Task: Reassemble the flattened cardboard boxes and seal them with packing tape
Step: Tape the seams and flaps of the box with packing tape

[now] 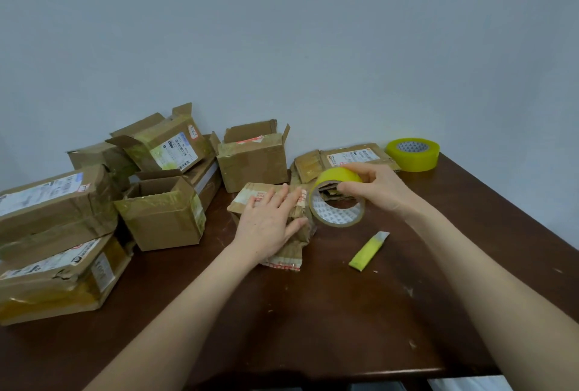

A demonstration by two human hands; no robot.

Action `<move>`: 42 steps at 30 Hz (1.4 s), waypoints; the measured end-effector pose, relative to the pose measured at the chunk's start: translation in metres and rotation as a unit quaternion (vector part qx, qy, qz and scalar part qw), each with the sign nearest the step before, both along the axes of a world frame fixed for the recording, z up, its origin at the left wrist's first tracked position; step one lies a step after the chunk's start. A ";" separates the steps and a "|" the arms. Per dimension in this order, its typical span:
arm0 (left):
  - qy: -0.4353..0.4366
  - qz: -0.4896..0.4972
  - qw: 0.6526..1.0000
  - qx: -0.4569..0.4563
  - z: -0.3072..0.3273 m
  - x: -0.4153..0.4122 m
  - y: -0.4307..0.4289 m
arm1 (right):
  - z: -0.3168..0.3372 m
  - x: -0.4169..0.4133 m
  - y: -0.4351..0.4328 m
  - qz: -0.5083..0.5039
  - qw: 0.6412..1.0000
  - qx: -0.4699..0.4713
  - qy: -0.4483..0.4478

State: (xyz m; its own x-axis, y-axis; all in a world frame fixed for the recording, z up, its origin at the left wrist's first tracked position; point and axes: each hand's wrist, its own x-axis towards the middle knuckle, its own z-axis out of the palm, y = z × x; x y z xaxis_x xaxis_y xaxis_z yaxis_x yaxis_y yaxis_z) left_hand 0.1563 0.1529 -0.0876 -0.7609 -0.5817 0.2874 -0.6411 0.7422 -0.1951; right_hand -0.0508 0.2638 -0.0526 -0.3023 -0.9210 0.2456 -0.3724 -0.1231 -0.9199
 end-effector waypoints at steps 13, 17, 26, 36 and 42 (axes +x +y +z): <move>0.014 0.000 1.000 -0.002 -0.002 -0.001 0.006 | 0.004 -0.004 0.016 -0.039 0.987 0.040 0.152; 0.026 0.007 1.000 0.008 0.000 -0.004 0.003 | 0.002 -0.008 0.018 -0.072 0.985 0.037 0.150; 0.037 -0.010 0.999 0.010 -0.002 -0.014 0.000 | -0.013 -0.004 0.012 -0.099 0.979 0.054 0.169; 0.117 -0.052 0.991 -0.028 0.002 -0.013 0.007 | -0.007 -0.006 0.009 -0.093 0.985 0.072 0.126; 0.197 -0.196 0.955 -0.101 -0.001 -0.028 0.058 | 0.001 -0.001 0.001 -0.099 0.986 0.049 0.121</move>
State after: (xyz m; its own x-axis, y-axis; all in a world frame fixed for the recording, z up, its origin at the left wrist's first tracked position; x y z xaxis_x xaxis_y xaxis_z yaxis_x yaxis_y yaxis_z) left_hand 0.1282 0.2109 -0.0889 -0.7179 -0.1776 0.6731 -0.3755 0.9130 -0.1596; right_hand -0.0515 0.2646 -0.0515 -0.4226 -0.8722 0.2463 -0.5903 0.0587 -0.8051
